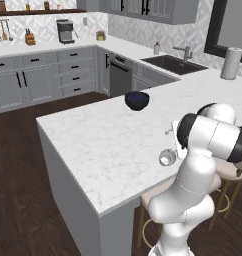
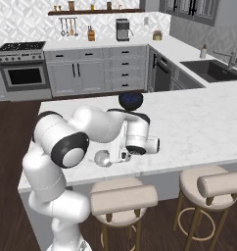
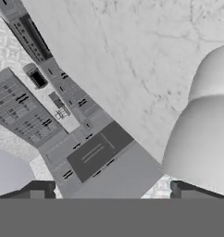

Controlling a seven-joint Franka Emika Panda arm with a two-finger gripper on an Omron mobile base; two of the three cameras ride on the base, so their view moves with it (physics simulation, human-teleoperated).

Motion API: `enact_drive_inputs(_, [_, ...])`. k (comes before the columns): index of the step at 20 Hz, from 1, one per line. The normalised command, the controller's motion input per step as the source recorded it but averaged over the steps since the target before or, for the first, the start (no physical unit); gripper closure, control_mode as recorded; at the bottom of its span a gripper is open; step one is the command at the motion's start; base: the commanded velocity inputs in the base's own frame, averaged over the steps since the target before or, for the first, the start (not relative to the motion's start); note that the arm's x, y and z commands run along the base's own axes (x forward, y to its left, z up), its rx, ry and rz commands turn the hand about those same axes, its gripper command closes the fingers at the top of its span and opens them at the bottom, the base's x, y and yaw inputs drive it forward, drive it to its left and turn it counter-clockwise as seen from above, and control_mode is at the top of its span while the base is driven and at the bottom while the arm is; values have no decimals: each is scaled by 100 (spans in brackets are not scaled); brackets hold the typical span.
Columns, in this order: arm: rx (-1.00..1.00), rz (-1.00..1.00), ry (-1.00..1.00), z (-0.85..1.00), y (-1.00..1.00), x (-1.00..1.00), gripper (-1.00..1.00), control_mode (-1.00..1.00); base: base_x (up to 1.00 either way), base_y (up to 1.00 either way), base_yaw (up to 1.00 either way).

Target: Take a straw from the drawer in front and place it inside the glass cup on the dining counter.

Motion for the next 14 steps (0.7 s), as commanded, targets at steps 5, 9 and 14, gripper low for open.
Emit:
enact_drive_inputs(5, [-16, 0, -3, -68, 5, 61, -100, -100, 0, 0, 0])
enact_drive_inputs(9, [-16, -1, -13, -96, 0, 80, -100, -100, 0, 0, 0])
enact_drive_inputs(14, [-1, 0, -20, -25, -14, -17, -100, -100, 0, 0, 0])
